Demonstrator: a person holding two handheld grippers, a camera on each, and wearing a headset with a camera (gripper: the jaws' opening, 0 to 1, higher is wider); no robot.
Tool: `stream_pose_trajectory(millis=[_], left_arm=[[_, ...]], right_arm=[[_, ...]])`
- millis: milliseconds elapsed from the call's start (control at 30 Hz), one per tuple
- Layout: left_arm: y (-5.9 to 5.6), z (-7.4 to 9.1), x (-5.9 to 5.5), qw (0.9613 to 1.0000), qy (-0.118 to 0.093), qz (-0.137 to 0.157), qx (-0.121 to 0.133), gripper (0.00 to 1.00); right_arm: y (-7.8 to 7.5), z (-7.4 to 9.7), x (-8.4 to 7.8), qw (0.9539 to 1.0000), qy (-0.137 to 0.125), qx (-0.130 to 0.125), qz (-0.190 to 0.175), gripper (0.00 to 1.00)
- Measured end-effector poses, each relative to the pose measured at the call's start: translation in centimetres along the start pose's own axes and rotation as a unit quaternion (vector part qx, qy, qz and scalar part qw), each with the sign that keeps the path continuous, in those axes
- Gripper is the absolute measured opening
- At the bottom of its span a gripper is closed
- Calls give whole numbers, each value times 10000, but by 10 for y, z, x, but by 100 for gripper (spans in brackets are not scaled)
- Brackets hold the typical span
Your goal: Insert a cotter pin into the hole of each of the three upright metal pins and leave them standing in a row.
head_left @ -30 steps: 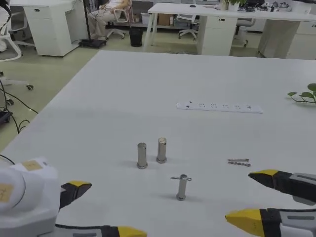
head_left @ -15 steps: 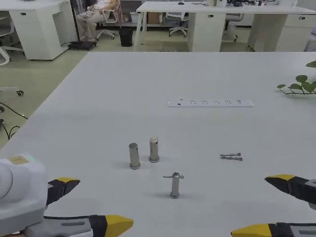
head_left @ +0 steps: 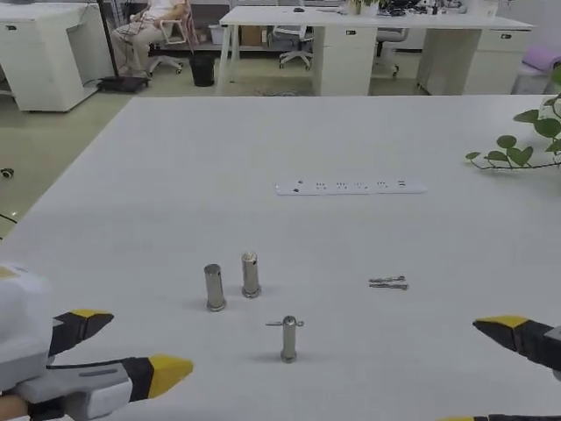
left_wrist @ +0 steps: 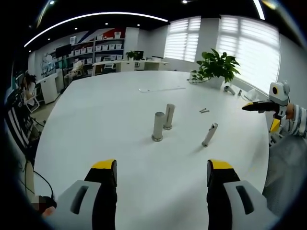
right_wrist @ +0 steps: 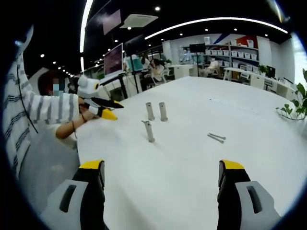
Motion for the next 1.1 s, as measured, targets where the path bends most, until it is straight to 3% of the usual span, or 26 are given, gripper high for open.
stream_pose_trajectory(millis=[200,400,533,733,833,933,967,1067,1100], left_arm=[[11,-9,8,9998,-171,45,95,70],[21,-21,7,9996,-161,53,229,65],[24,-27,11,9987,-293,327,242,64],[24,-38,15,9992,-195,221,266,61],[21,-45,20,9977,-405,508,181,60],[18,-52,24,9973,-496,517,131,56],[17,-54,25,9974,-496,510,138,56],[15,-62,23,9994,-149,137,274,55],[13,-65,24,9995,-159,117,252,54]], right_arm=[[-2,4,-1,9999,-27,-71,-125,100],[-7,6,-2,9994,-71,-269,-191,100],[-8,8,-2,9992,-91,-333,-204,100],[-9,12,0,9985,-145,-456,-261,100],[-9,14,0,9983,-138,-495,-281,100],[-11,17,-1,9978,-136,-575,-290,100],[-12,18,-1,9976,-162,-601,-313,100],[-15,19,-1,9971,-217,-633,-376,100],[-15,19,-1,9970,-213,-646,-365,100]])
Point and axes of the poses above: the centre of the closed fingertips' face, and the gripper's own axes: z roughly backward along the fingers, y roughly to its left, x roughly out of its top, the point moved 5 cm from there along z, roughly backward along the fingers, and after that the axes turned 10 degrees about -x, right-handed, at the moved point
